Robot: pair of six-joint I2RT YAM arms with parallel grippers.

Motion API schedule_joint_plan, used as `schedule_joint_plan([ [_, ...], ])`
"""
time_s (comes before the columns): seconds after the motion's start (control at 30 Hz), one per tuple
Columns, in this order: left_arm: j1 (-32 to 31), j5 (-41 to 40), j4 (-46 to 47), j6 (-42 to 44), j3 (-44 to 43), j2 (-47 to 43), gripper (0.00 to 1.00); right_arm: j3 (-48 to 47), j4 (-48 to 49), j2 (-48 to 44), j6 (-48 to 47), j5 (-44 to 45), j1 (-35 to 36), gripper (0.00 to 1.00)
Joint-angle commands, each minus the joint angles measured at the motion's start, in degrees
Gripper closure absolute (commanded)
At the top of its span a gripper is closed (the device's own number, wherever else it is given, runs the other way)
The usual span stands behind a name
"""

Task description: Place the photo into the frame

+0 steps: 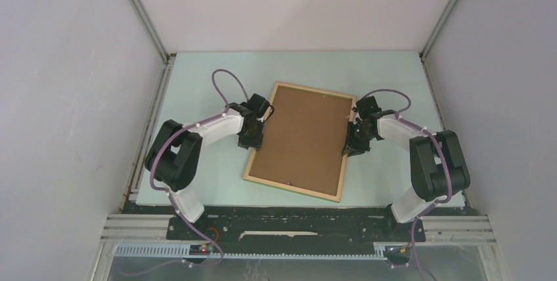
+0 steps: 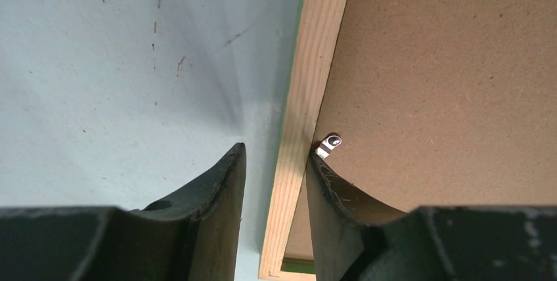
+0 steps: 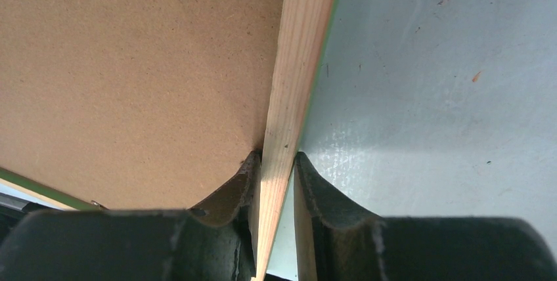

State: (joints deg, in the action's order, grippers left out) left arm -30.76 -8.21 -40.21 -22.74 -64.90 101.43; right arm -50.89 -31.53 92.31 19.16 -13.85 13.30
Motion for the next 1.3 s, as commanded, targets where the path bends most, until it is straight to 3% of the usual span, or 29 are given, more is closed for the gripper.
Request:
schedule_joint_plan([
  [0.0,0.98,-12.48,6.09,-3.47,7.70,0.77,0.98,-1.32,4.07,1.49,-0.54,0.16,1.07,0.90],
  [0.2,0.58,-13.38,7.78,-4.75,10.33,-12.14,0.98,-1.31,4.12,1.22,-0.78,0.00,1.03,0.91],
  [0.47,0.97,0.54,10.79,-7.55,12.36,-21.42,0.92,-1.34,3.76,1.06,-1.45,0.05,0.75,0.96],
  [0.67,0.93,4.24,8.57,-2.40,9.55,-16.38,0.62,-1.30,3.65,0.90,-1.85,-0.44,0.54,0.96],
  [0.8,0.91,4.18,5.13,0.48,6.07,-11.18,0.53,-1.32,3.54,0.99,-2.00,-0.71,0.50,0.96],
  [0.87,0.95,4.76,4.37,1.74,5.09,-8.83,0.52,-1.34,3.64,0.82,-1.93,-1.01,0.54,0.96],
  [1.07,0.94,3.70,5.75,1.94,4.64,-6.97,0.64,-1.31,3.37,0.34,-2.02,-1.05,0.50,0.96],
  [1.27,0.97,4.14,5.33,2.13,2.36,-4.68,0.65,-1.31,3.58,0.50,-1.93,-1.18,0.64,0.96],
])
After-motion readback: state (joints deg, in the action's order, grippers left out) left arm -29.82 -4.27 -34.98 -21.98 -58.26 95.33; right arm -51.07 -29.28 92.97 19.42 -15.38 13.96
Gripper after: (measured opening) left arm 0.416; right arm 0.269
